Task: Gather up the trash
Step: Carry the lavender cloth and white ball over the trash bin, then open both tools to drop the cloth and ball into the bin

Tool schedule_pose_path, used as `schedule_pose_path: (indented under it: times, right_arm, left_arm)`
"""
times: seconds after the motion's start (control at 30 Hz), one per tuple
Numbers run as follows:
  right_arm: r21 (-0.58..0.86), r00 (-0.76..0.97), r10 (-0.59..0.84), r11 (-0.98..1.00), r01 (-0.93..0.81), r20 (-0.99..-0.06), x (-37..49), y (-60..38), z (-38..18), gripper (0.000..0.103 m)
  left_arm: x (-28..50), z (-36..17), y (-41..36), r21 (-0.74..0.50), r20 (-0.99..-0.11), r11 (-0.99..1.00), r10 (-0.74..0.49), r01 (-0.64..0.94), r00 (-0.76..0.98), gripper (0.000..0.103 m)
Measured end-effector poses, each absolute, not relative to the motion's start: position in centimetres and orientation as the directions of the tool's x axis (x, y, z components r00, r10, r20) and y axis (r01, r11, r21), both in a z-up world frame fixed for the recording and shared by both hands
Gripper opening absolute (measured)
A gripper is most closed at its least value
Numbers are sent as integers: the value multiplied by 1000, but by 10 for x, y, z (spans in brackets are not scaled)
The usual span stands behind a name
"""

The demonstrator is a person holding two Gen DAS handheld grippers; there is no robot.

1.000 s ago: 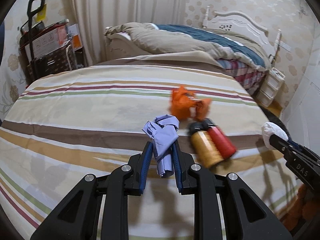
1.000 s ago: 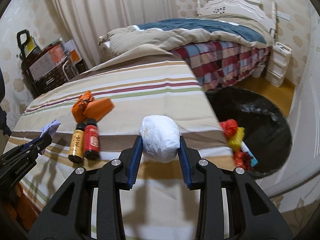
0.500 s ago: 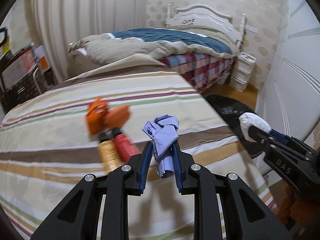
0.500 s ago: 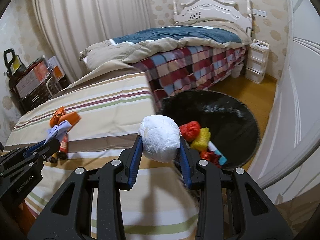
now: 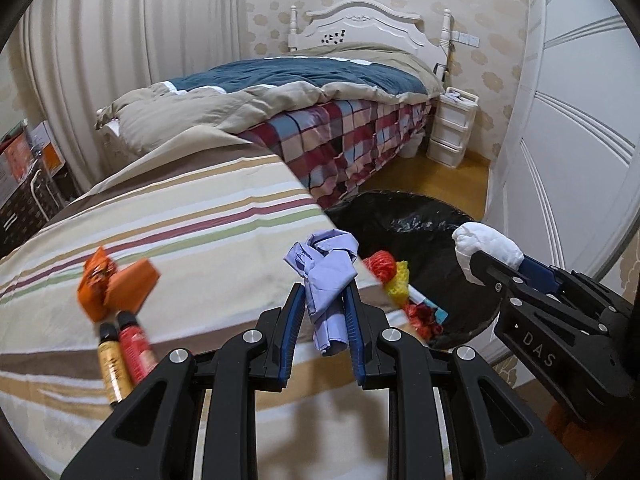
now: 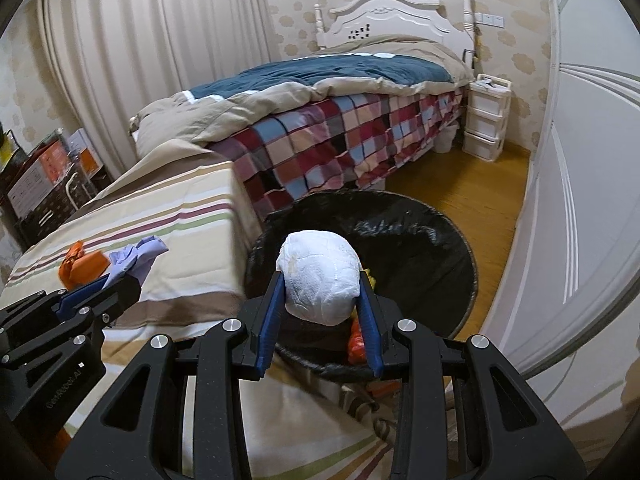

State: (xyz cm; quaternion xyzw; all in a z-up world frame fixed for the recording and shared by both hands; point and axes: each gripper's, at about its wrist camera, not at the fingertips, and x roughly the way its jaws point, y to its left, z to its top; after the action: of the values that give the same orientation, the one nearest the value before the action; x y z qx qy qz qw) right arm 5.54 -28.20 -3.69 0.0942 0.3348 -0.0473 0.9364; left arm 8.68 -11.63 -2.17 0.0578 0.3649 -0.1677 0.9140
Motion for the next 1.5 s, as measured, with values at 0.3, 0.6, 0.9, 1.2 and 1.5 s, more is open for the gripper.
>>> schedule_pose_path:
  times: [0.3, 0.6, 0.9, 1.2, 1.5]
  right_arm:
    - [155, 763, -51, 968, 195, -644, 68, -307, -42, 34]
    - [162, 755, -58, 963, 214, -653, 81, -319, -49, 35]
    - [166, 747, -71, 957, 238, -661, 92, -328, -56, 35]
    - [163, 737, -86, 952, 260, -671, 99, -338, -62, 36]
    - [153, 728, -97, 951, 269, -679, 104, -340, -67, 37]
  left_arm:
    - [106, -30, -138, 7, -699, 936, -248, 353, 671, 23]
    - [121, -38, -158, 19, -710, 934, -238, 356, 663, 23]
    - [131, -43, -175, 32, -721, 931, -231, 364, 654, 23]
    - [139, -46, -189, 48, -725, 929, -221, 368, 652, 23]
    - [141, -45, -193, 48, -724, 929, -222, 368, 654, 24]
